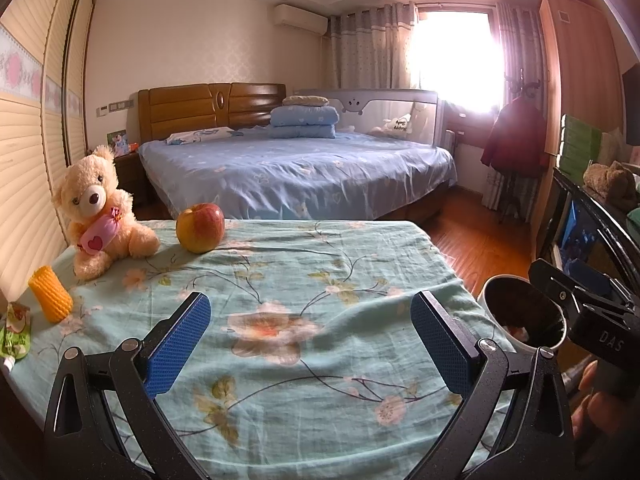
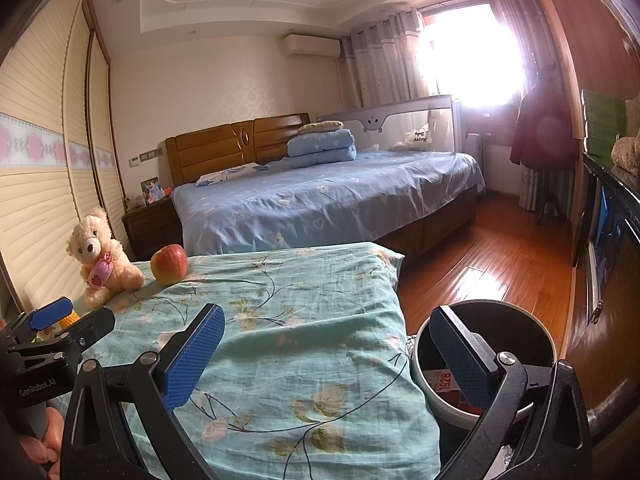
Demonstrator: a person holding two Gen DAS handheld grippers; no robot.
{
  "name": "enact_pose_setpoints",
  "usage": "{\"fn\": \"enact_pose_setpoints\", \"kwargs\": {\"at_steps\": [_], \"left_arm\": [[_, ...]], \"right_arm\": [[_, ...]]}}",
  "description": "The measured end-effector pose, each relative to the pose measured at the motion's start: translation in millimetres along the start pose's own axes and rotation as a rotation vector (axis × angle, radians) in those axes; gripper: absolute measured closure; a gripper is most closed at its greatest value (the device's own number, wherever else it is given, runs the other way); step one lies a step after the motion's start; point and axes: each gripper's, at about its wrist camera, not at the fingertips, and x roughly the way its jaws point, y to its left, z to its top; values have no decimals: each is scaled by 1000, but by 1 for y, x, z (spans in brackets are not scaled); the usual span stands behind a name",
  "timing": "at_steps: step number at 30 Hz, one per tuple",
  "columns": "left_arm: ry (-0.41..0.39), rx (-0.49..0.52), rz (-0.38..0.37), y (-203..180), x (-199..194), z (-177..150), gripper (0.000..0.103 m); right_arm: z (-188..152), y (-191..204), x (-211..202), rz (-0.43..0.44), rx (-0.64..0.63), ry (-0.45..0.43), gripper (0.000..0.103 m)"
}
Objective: Collect trash
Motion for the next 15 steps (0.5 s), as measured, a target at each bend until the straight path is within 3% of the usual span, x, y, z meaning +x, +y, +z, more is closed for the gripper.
{"fn": "enact_pose_setpoints", "kwargs": {"at_steps": [15], "left_arm": [[6, 0, 0, 2, 2, -1, 1]], "right_arm": [[-2, 6, 1, 7, -10, 10, 0]]}}
